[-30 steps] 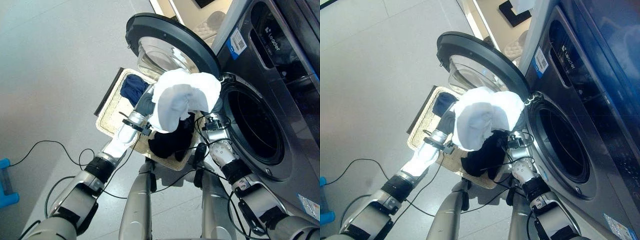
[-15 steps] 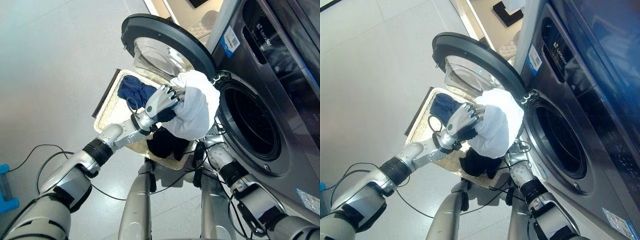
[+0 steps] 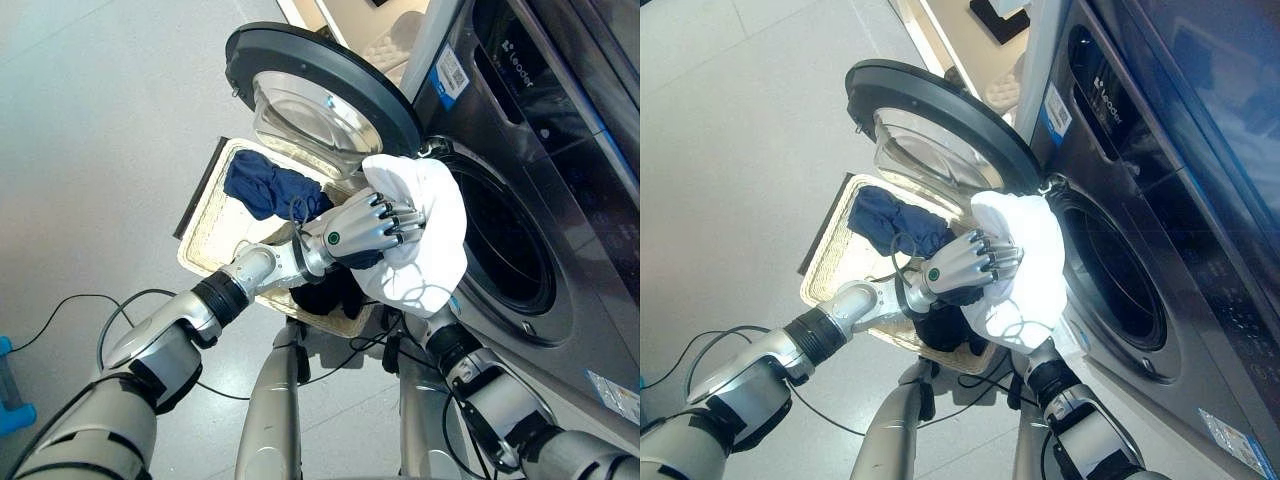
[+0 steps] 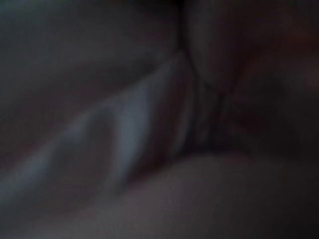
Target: Put the clothes into the washing machine.
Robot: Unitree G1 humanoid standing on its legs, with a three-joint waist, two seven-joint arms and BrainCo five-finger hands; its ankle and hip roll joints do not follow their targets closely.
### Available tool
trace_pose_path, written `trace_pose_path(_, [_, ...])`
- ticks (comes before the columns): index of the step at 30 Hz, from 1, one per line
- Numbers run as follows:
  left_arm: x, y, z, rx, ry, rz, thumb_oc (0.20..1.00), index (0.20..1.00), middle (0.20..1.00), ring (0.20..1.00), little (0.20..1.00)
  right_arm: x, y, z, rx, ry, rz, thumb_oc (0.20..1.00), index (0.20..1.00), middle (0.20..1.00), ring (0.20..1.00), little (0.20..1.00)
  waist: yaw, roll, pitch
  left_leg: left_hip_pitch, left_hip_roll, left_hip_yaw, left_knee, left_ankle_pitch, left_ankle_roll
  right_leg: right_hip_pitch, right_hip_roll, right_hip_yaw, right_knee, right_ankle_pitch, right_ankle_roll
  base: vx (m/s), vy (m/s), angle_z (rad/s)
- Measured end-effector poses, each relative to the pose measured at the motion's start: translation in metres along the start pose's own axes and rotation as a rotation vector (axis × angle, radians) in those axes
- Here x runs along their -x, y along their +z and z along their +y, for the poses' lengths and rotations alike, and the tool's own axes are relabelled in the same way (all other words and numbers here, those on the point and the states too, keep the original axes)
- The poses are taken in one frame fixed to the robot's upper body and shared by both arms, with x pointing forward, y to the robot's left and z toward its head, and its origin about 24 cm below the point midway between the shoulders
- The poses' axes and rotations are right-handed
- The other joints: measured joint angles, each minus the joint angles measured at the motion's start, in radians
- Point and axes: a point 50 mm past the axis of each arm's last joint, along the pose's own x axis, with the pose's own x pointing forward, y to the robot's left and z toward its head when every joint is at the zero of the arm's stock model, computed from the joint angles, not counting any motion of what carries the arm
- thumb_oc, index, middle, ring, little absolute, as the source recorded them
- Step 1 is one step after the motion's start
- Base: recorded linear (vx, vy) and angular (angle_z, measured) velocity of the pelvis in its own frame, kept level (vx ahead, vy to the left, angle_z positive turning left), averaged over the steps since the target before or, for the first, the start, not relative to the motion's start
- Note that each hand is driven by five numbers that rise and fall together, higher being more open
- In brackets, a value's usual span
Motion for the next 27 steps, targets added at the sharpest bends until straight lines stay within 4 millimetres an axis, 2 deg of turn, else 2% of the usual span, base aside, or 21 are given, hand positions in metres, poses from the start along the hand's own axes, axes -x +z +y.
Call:
trace_pose_path(10, [-0.001, -0.006, -0.007, -0.01, -0.064, 0.001, 0.2, 0.2, 0.2, 0.2, 0.2, 0.001, 0.002, -0.001, 0.005, -0.004, 0.003, 0.2, 0.2, 0.2, 0.2, 0.2, -0.005, 0.0, 0.0, -0.002, 0.002, 0.03, 0.001, -0.006, 0.003, -0.008, 0.007, 0.028, -0.029, 0.022, 0.003, 0.0, 0.004, -0.07])
trace_pose_path(11, [-0.001, -0.006, -0.007, -0.01, -0.066, 0.001, 0.238, 0.238, 0.238, 0.238, 0.238, 0.001, 0.003, -0.001, 0.008, -0.004, 0.002, 0.2, 0.2, 0.2, 0.2, 0.2, -0.005, 0.0, 0.0, -0.003, 0.002, 0.03, 0.001, -0.006, 0.003, -0.009, 0.007, 0.028, -0.029, 0.022, 0.003, 0.0, 0.0, 0.0])
trace_pose_path(12, [-0.003, -0.006, -0.008, -0.011, -0.065, 0.001, 0.511, 0.511, 0.511, 0.511, 0.511, 0.001, 0.005, -0.001, 0.017, -0.004, 0.001, 0.2, 0.2, 0.2, 0.2, 0.2, -0.005, 0.0, 0.0, -0.005, 0.002, 0.03, 0.001, -0.007, 0.002, -0.011, 0.008, 0.028, -0.029, 0.022, 0.003, 0.0, 0.0, 0.0])
trace_pose_path(13, [-0.003, -0.007, -0.008, -0.017, -0.07, 0.006, 1.0, 1.0, 1.0, 1.0, 1.0, 0.001, 0.007, 0.0, 0.023, -0.004, 0.0, 0.2, 0.2, 0.2, 0.2, 0.2, -0.006, -0.001, 0.0, -0.009, 0.003, 0.03, 0.001, -0.007, 0.002, -0.014, 0.008, 0.028, -0.03, 0.022, 0.003, 0.0, 0.0, 0.0])
trace_pose_path(17, [0.004, -0.011, -0.014, -0.019, -0.131, 0.019, 1.0, 1.0, 1.0, 1.0, 1.0, 0.002, 0.017, -0.002, 0.051, -0.015, -0.02, 0.2, 0.2, 0.2, 0.2, 0.2, -0.008, -0.001, -0.001, -0.021, 0.002, 0.03, 0.003, -0.008, 0.003, -0.026, 0.008, 0.029, -0.031, 0.023, 0.003, 0.0, 0.0, 0.0])
trace_pose_path(20, [0.008, -0.011, -0.017, -0.018, -0.156, 0.028, 1.0, 1.0, 1.0, 1.0, 1.0, 0.003, 0.02, -0.005, 0.063, -0.032, -0.028, 0.2, 0.2, 0.2, 0.2, 0.2, -0.025, -0.003, -0.001, -0.022, 0.002, 0.031, 0.001, -0.009, 0.003, -0.026, 0.008, 0.029, -0.034, 0.023, 0.003, 0.0, 0.0, 0.0])
trace_pose_path(27, [0.016, -0.012, -0.023, -0.014, -0.177, 0.045, 1.0, 1.0, 1.0, 1.0, 1.0, 0.005, 0.026, -0.009, 0.083, -0.056, -0.036, 0.2, 0.2, 0.2, 0.2, 0.2, -0.03, -0.003, -0.002, -0.021, 0.002, 0.044, -0.004, -0.01, 0.003, -0.033, 0.011, 0.041, -0.039, 0.028, 0.005, 0.0, 0.004, -0.04])
